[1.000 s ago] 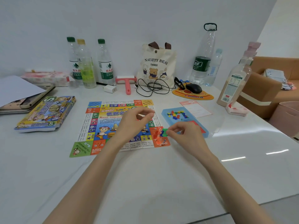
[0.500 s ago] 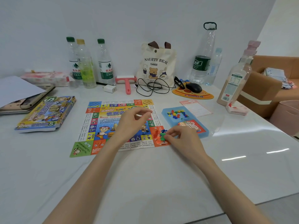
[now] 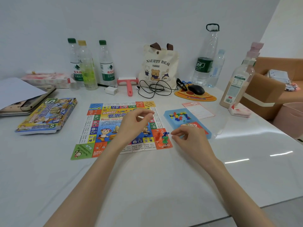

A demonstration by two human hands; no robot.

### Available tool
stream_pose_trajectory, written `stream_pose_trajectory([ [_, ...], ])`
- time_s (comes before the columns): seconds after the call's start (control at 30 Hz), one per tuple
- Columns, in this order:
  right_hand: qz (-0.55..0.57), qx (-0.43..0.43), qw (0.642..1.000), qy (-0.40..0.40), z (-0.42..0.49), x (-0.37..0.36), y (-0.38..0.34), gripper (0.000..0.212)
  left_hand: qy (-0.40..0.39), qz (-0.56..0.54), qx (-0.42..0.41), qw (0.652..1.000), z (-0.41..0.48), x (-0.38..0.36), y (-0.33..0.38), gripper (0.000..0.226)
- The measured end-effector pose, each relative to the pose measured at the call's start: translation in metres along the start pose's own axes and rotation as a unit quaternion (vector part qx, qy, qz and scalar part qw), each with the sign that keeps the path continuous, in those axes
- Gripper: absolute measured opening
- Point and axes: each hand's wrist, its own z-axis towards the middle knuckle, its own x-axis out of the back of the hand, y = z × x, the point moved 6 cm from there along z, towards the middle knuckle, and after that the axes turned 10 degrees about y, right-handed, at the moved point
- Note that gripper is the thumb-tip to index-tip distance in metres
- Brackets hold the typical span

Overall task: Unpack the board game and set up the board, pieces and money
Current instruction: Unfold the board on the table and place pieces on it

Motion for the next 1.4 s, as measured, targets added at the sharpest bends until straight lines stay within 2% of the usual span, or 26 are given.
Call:
stream_pose_trajectory([
  [0.27,-0.05,-0.021,0.997,0.062,0.017,0.026,0.011,0.021,0.004,-0.019,-0.017,1.0,-0.002,0.0,0.015,0.014],
  [0.37,-0.126,-0.048,0.991,0.024,0.027,0.028,0.021,0.033,-0.001,-0.032,-0.019,0.999,-0.003,-0.003,0.017,0.015],
  [0.6,-0.242,-0.071,0.966,-0.046,0.046,0.034,0.037,0.031,-0.012,-0.041,-0.024,0.999,-0.005,-0.008,0.021,0.016],
  [0.77,-0.273,-0.089,0.953,-0.099,0.054,0.025,0.045,0.034,-0.017,-0.044,-0.015,0.999,-0.005,-0.009,0.019,0.015],
  [0.93,-0.293,-0.092,0.944,-0.121,0.054,0.021,0.044,0.033,-0.017,-0.046,-0.011,0.999,-0.005,-0.01,0.019,0.015],
  [1.27,-0.312,-0.083,0.942,-0.088,0.056,0.02,0.044,0.026,-0.015,-0.047,-0.007,0.999,-0.005,-0.009,0.018,0.015],
  [1.4,-0.337,-0.063,0.939,-0.043,0.056,0.021,0.044,0.029,-0.016,-0.051,-0.005,0.999,-0.005,-0.009,0.018,0.015],
])
